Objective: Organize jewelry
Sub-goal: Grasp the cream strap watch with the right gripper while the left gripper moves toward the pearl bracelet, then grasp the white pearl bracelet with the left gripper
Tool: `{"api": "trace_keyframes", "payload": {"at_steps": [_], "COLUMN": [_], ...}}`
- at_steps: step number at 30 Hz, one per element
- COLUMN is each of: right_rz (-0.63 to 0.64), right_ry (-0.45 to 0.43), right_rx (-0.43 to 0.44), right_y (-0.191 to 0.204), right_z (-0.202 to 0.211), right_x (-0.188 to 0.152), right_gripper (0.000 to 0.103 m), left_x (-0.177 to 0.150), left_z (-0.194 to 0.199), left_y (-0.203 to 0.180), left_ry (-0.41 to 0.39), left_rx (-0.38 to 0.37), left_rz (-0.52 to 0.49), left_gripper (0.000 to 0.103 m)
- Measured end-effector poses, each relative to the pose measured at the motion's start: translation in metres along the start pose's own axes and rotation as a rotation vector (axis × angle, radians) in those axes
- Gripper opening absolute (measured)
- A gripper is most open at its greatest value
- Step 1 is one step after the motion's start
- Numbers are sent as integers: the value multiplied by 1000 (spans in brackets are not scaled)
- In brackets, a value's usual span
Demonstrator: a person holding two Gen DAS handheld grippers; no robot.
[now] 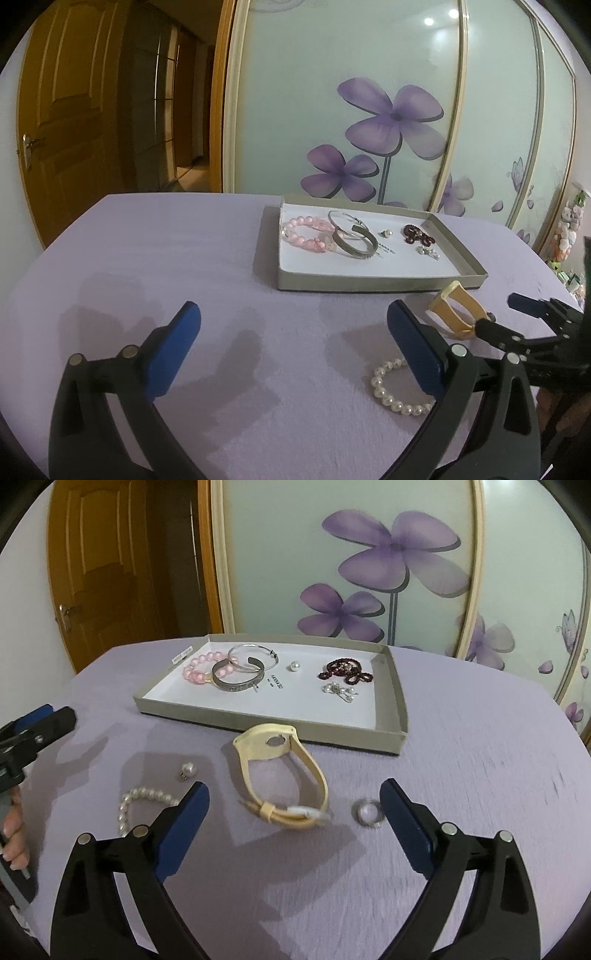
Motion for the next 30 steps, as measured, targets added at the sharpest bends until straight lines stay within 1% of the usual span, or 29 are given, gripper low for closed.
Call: {"api": "trace_keyframes", "payload": {"at_steps": [10,12,13,14,15,17,20,24,30], "right_rz": [25,28,30,31,24,6,-26,-74,-131], "right_ry": [86,104,111,119,134,135,127,111,70], "right_rx": [-9,-6,-4,0,-1,-2,7,24,29], "right_y": [-1,0,1,1,0,-2,-6,-14,-27], "right_z": [-31,-35,-37,-38,-40,-39,-30,-9,24], "right_x": [13,13,13,13,12,11,6,-8,-25], "right_gripper": [95,94,83,66,58,43,39,38,38], "left_x": [12,13,13,13,13,11,9,2,-15], "left_z": [-6,-7,-8,-9,-9,-10,-10,-9,-2], "left_y": [1,0,0,-1,-1,-1,-3,-12,-42], "left_ry": [-4,-2,0,3,6,16,28,49,83], "left_rx": [12,14,14,14,14,9,-1,-33,-97], "left_rz": [-1,-3,-4,-4,-4,-2,-7,-32,-103], "left_gripper": [101,101,101,101,101,101,101,101,101]}}
Point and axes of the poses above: each gripper's, at about its wrist camera, not at the fingertips, and z roughly against the way its jaws point, y to its left, x to its top, the point moved 1 cm from there along -z, roughly the way its jaws point, and after that the axes turned 14 degrees about x, right-handed, at the moved point
